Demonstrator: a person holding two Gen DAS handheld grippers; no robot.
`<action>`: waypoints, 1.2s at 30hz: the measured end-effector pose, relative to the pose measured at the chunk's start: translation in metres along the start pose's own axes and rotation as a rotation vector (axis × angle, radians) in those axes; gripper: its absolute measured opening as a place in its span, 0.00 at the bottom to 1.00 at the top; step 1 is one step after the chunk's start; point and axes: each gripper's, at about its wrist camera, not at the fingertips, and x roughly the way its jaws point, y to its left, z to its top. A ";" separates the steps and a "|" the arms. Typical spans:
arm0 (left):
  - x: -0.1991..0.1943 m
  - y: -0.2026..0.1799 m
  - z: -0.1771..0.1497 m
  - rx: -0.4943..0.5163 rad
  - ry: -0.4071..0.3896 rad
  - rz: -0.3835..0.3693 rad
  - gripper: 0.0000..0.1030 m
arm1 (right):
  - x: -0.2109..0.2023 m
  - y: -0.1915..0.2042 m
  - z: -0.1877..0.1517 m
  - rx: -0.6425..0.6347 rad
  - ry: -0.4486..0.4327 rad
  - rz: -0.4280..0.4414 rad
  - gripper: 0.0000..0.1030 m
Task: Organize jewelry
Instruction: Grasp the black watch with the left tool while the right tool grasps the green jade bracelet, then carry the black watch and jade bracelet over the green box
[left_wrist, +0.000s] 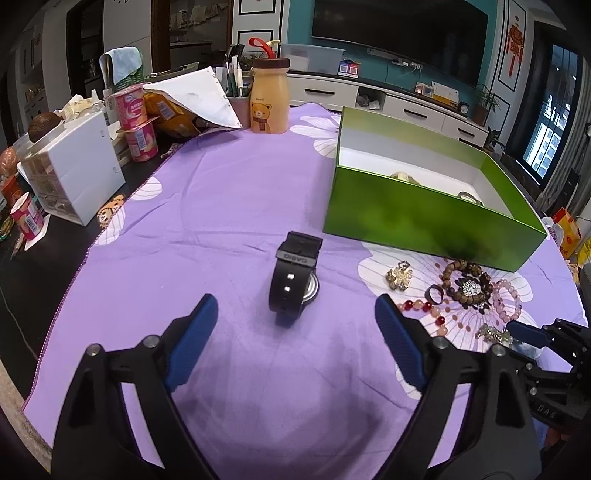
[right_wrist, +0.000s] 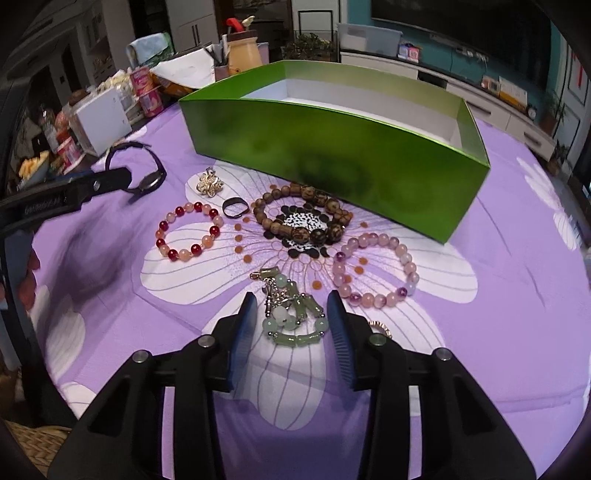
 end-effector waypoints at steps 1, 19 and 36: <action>0.002 0.000 0.001 0.001 0.002 -0.001 0.79 | 0.000 0.002 0.000 -0.013 -0.003 -0.007 0.30; 0.005 0.009 0.000 -0.040 0.018 -0.057 0.16 | -0.009 -0.006 0.009 0.058 -0.039 0.077 0.17; -0.030 -0.007 0.013 0.002 -0.060 -0.098 0.09 | -0.043 -0.010 0.020 0.092 -0.131 0.109 0.18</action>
